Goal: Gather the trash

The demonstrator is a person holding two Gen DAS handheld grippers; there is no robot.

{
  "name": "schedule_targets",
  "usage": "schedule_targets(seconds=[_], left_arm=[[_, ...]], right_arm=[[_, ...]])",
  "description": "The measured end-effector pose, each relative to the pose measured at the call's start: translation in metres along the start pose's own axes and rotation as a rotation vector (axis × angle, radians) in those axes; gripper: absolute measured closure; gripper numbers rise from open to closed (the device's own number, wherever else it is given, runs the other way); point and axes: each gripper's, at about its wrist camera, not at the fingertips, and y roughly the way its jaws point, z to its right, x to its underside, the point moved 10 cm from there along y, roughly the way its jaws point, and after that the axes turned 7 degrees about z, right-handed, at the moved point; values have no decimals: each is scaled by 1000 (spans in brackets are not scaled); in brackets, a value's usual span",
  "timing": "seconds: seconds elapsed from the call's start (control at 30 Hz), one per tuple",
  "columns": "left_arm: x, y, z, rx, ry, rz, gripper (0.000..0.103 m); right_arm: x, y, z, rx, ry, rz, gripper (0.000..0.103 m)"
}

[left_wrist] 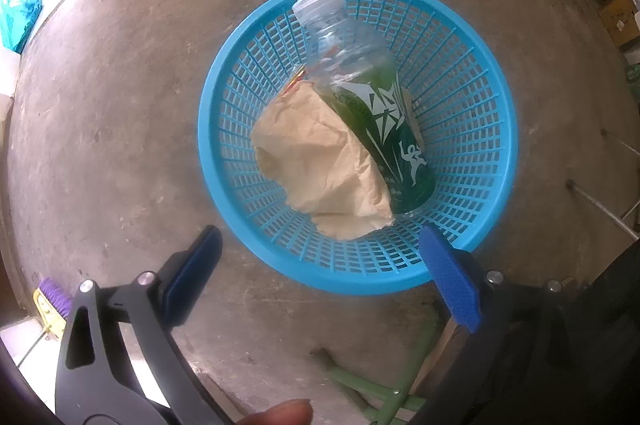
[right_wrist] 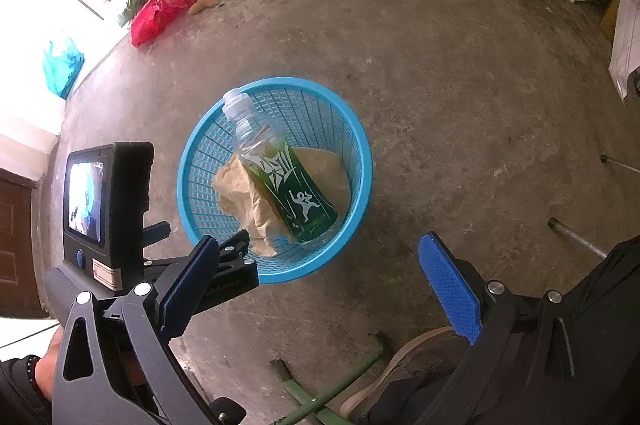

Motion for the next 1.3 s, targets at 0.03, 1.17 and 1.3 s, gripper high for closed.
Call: schedule_targets(seconds=[0.03,1.17,1.3], left_arm=[[0,0,0,0,0,0,8],[1,-1,6,5,-7,-4,8],[-1,-4,7,9,-2,3,8]], right_arm=[[0,0,0,2,-1,-1,6],[2,0,1,3,-5,-1,6],[3,0,0,0,-3,1,6]])
